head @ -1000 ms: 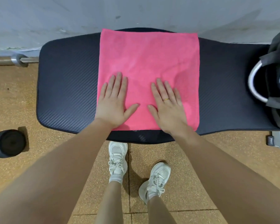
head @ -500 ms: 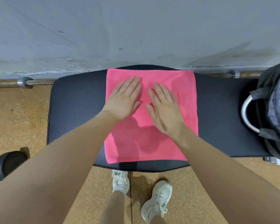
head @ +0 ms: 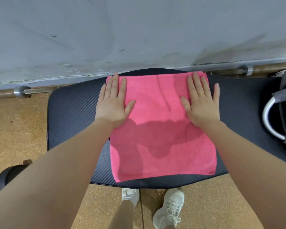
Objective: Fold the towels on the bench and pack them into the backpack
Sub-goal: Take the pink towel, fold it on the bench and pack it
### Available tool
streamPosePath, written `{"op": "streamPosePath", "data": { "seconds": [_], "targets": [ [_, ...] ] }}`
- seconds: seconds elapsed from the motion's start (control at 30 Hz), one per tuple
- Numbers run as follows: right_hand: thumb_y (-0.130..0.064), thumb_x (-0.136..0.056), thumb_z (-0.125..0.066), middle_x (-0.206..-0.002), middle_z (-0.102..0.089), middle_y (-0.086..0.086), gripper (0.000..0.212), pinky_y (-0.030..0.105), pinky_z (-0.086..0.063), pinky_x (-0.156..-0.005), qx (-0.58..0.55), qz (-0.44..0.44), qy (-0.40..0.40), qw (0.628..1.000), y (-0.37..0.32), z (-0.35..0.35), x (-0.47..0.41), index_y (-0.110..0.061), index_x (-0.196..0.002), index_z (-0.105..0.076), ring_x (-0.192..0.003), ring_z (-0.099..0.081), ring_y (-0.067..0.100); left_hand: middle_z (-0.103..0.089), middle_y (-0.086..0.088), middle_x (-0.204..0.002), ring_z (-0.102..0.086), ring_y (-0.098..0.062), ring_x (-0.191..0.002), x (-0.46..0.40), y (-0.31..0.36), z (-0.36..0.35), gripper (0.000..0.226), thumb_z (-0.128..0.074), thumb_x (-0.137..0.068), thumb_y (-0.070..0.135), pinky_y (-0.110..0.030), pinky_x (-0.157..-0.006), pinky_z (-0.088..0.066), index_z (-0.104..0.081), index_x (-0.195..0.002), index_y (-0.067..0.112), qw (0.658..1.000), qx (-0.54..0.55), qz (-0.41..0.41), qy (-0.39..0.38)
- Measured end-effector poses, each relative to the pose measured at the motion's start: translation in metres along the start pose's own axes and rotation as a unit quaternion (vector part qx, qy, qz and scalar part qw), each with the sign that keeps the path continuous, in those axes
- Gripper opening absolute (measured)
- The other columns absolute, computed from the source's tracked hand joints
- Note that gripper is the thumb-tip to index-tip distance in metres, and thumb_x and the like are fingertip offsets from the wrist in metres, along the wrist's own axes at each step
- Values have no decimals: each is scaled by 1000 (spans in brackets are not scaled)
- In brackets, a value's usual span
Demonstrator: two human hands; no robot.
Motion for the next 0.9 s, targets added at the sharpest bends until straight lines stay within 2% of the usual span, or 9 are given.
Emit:
{"op": "streamPosePath", "data": {
  "seconds": [0.13,0.23,0.37,0.43,0.53,0.6,0.67,0.77,0.9],
  "targets": [
    [-40,-93,-25,-157,-11,9,61,50,3,-114,-53,-25,35,998,2,17,22,-10,-146,-23,-144,-7,27,2,-10,-157,3,-23,-145,19,10,11,74,-18,-90,51,-34,-115,5,0,-147,8,1000,27,16,3],
    [-29,-87,-38,-141,-43,17,47,47,-24,-109,-32,107,93,989,-6,20,68,-9,-128,-47,-128,-33,30,-28,-19,-149,-30,-33,-137,62,26,11,69,-23,-92,48,-41,-112,-19,-23,-143,3,996,45,-66,36],
    [-29,-72,-71,-126,-58,13,38,40,-49,-91,9,243,-6,970,-8,-5,137,-10,-103,-60,-113,-55,28,-43,-13,-129,-45,-30,-114,129,49,-13,48,-39,-82,27,-45,-84,-52,-38,-124,5,989,9,-146,35],
    [-34,-59,-83,-116,-62,12,42,41,-52,-86,27,223,-67,972,3,-11,160,-11,-89,-63,-108,-60,29,-50,-9,-110,-46,-25,-94,154,55,-19,34,-41,-74,20,-35,-68,-51,-44,-106,9,992,-7,-118,42],
    [-37,-59,-83,-117,-60,12,48,43,-49,-90,32,209,-106,972,24,-13,183,-11,-92,-60,-113,-57,30,-62,-15,-91,-59,-31,-74,186,51,-28,27,-40,-77,27,-38,-59,-50,-51,-91,7,999,-9,-47,-10],
    [-32,-59,-83,-123,-56,13,56,44,-45,-95,30,220,-124,967,31,-13,192,-8,-103,-57,-119,-53,31,-63,-14,-99,-61,-33,-82,209,43,-35,37,-43,-80,37,-42,-64,-52,-57,-96,6,998,-16,-38,-43],
    [-16,-61,-81,-128,-53,15,57,45,-43,-97,26,209,-125,969,33,-13,196,-5,-110,-56,-125,-46,31,-61,-11,-106,-60,-31,-93,228,41,-38,43,-64,-74,41,-43,-71,-53,-56,-104,11,995,-30,-68,-67],
    [6,-45,-78,-114,-60,16,57,41,-51,-80,71,213,-89,970,27,-14,198,-6,-97,-56,-112,-49,30,-63,-9,-100,-62,-30,-89,238,45,-39,57,-87,-49,19,-41,-70,-54,-60,-98,11,992,-63,-46,-103],
    [11,-38,-77,-110,-61,19,58,42,-53,-73,123,197,-80,969,25,-18,200,-3,-91,-60,-102,-61,34,-65,-13,-83,-62,-32,-70,232,53,-38,38,-79,-46,-2,-38,-60,-51,-62,-80,4,992,-110,-37,-45]
  ]
}}
Point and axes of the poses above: each hand's wrist, its own x-axis away from the middle knuckle, its own z-axis out of the back of the hand, y = z × x, the point moved 4 cm from there along -x, towards the middle knuckle
